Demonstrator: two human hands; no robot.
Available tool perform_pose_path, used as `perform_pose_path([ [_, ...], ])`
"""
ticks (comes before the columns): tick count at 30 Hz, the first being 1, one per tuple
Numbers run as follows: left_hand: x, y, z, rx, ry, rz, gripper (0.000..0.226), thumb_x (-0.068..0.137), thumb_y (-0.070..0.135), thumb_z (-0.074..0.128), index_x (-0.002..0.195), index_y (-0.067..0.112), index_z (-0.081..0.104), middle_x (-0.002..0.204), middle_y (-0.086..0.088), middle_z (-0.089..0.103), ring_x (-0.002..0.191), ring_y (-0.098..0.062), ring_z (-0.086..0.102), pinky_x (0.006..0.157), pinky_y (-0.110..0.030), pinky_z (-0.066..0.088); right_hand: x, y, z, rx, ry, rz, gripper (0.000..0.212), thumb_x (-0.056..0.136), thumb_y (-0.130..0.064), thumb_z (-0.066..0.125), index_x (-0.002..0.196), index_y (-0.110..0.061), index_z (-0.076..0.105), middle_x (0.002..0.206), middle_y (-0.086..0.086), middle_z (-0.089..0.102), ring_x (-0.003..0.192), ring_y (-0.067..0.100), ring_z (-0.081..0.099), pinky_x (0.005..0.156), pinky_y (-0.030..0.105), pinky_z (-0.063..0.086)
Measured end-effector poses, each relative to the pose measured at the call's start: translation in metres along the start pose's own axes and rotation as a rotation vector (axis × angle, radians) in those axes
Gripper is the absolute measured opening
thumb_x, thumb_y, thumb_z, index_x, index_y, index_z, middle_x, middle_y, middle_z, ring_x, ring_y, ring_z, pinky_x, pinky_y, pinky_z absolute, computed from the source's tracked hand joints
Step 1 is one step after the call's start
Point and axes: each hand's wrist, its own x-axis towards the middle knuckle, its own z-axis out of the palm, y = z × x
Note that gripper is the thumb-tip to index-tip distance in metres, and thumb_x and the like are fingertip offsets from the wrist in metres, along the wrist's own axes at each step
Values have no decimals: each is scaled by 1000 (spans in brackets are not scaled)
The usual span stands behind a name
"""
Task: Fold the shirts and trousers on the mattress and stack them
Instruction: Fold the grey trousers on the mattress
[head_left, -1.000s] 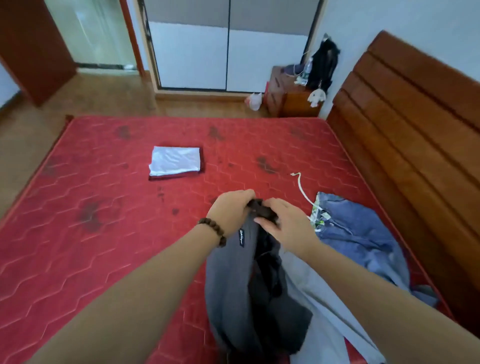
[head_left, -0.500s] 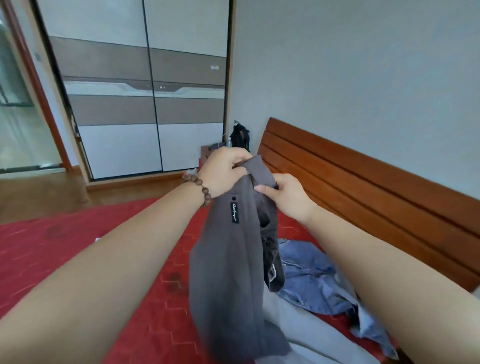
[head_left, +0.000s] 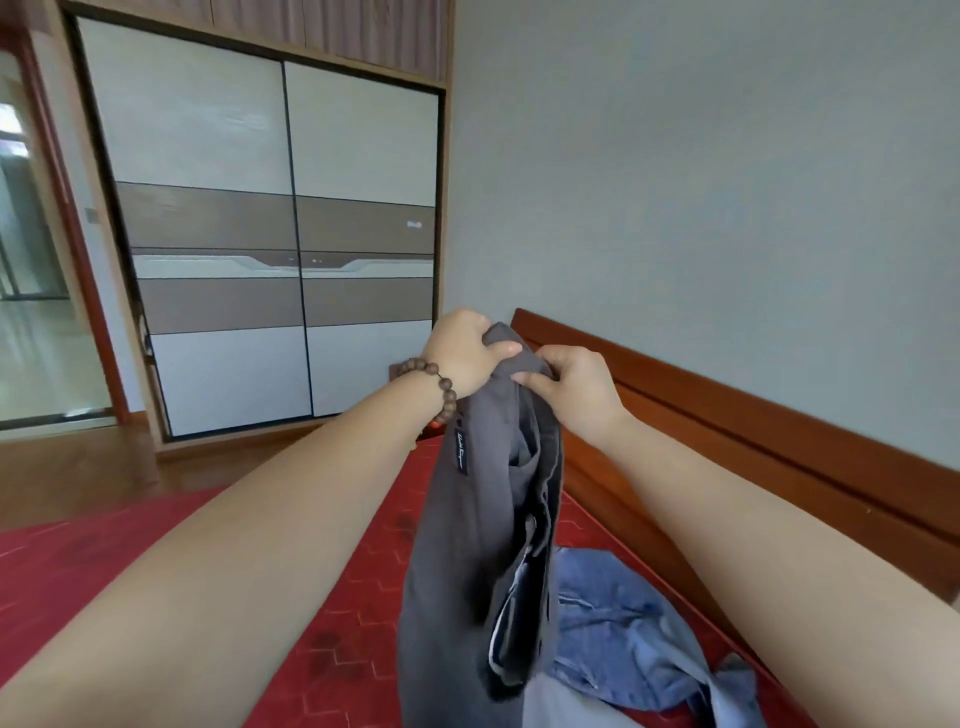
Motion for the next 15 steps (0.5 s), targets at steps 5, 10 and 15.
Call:
perform_pose_path([
  [5,12,17,-7,-106,-13,-15,37,88,25,67,79,-11,64,72,-12,56,68,-17,50,60,-28,34,-24,22,-18,135,-129,170,23,81,-24,76,74,-5,66,71,9,68,65,5,53,62,27,43],
  [10,34,27,-21,-207,34,-27,35,89,21,67,91,-14,64,94,-23,69,82,-26,63,80,-40,53,-53,50,-38,142,-253,309,13,83,-11,73,71,-13,68,67,-10,70,64,1,65,61,17,47],
  [15,45,32,-30,-259,18,-16,26,90,19,65,86,-7,67,93,-22,70,83,-27,65,85,-47,54,-57,62,-65,100,-299,388,9,84,-10,72,83,-1,71,76,5,72,65,8,65,63,19,52],
])
